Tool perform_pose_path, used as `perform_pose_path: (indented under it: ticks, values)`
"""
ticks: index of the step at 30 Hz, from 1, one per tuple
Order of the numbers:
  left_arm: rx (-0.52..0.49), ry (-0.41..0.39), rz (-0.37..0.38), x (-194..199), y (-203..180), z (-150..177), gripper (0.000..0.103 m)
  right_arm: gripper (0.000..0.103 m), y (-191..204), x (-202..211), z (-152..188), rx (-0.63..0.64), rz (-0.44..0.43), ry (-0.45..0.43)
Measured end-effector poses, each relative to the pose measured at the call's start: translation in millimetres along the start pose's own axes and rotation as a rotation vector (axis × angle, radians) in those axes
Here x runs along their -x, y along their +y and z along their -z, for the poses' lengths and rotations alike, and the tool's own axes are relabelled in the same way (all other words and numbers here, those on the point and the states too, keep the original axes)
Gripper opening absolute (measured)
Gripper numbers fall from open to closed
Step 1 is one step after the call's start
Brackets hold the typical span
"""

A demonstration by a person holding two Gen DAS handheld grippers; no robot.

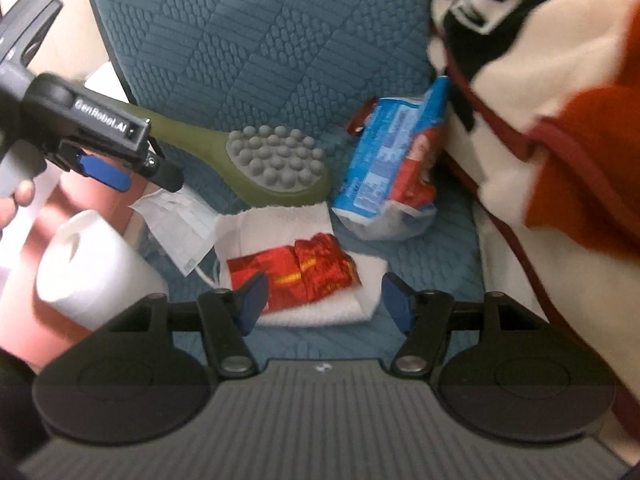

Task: Organize soft objects
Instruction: 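Close the left tool on the white face mask while the right tool grips the red foil wrapper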

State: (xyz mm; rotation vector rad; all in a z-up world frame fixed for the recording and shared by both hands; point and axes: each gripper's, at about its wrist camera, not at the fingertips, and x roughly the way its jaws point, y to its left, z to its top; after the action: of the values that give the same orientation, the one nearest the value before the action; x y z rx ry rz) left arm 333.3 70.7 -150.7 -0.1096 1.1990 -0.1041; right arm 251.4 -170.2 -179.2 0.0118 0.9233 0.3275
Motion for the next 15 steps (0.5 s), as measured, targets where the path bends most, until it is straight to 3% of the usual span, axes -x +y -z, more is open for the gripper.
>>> perform_pose_path:
  ticks: [5,11,15]
  values:
    - [0.123,0.103,-0.001,-20.9,20.2,-18.7,0.083,0.065,3.4,-32.6,-10.0,0.037,-0.014,0.034]
    - [0.356,0.217,0.053,-48.3,51.1,-26.3,0.083,0.065,2.8,-61.3,-8.6,0.067,0.006,0.098]
    - [0.422,0.266,0.047,-65.0,56.2,-26.5,0.083,0.065,-3.4,-68.5,-4.3,0.048,-0.005,0.113]
